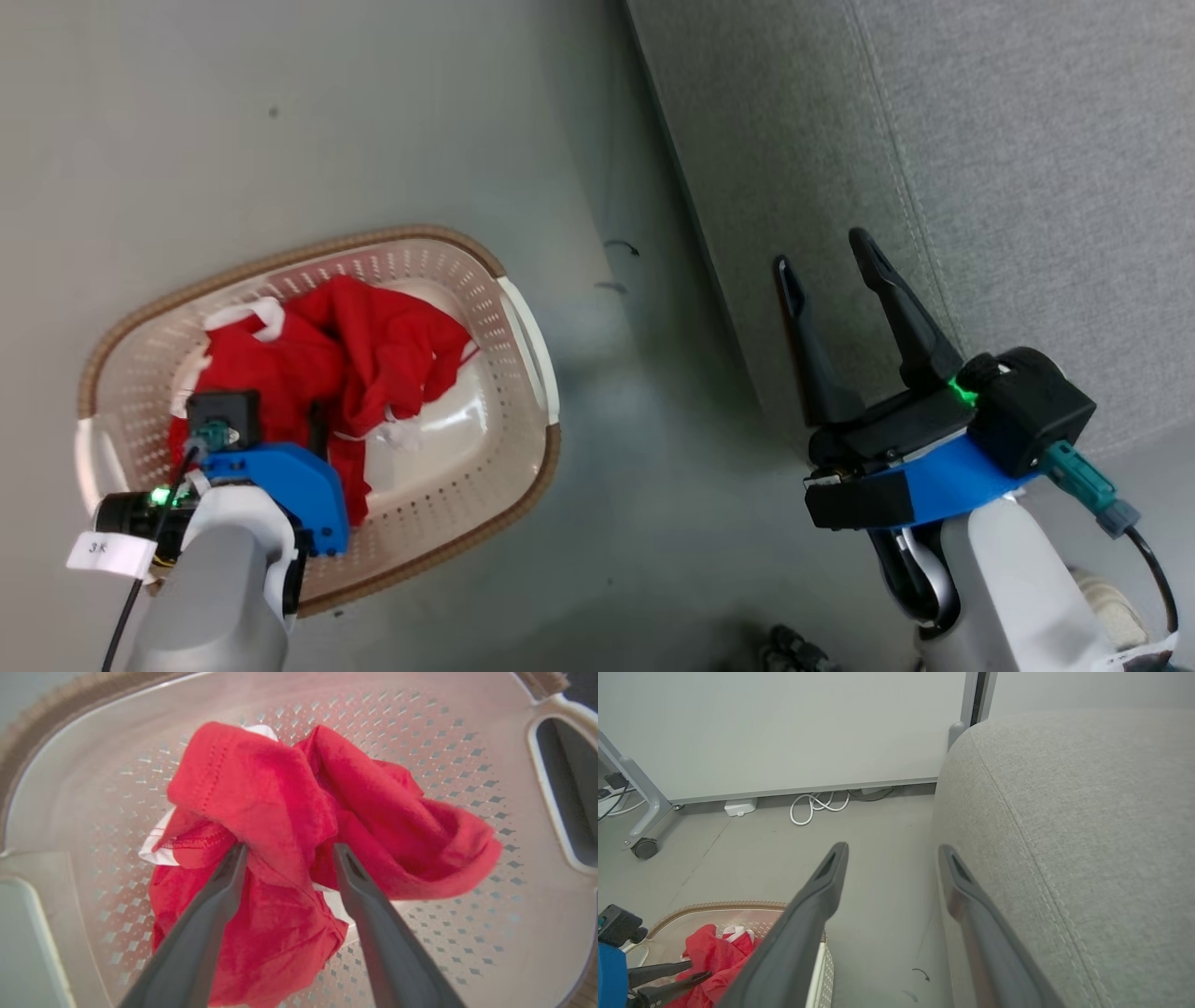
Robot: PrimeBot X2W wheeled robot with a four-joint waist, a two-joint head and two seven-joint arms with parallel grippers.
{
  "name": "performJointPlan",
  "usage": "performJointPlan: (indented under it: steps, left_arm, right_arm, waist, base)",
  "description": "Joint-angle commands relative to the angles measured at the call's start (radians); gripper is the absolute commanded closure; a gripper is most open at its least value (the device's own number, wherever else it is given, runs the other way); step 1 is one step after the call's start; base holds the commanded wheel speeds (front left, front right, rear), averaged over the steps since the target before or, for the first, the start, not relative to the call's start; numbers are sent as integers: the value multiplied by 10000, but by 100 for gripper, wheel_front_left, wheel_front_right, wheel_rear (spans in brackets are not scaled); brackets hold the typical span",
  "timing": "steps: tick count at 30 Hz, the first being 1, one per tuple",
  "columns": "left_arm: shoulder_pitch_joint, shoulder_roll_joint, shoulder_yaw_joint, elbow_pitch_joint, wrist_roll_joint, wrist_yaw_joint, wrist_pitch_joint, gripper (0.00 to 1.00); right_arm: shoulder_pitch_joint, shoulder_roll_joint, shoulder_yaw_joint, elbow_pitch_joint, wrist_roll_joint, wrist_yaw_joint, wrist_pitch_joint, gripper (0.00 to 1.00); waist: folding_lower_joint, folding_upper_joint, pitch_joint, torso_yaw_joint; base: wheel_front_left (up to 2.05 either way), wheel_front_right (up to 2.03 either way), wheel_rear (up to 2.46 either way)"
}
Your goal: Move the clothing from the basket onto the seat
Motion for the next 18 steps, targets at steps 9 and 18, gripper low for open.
performJointPlan:
  steps: [9,18]
  left_arm:
    - [-1036,334,198,882,-116,791,132,0]
    - [-1344,280,189,1400,-269,909,133,100]
  right_arm:
    - [-352,-3,258,-342,423,5,-42,0]
    - [-396,-3,354,-246,580,5,-43,0]
  waist:
    - [-3,0,1246,-474]
    - [-3,0,1164,-500]
  base:
    - [0,0,0]
    - [0,0,0]
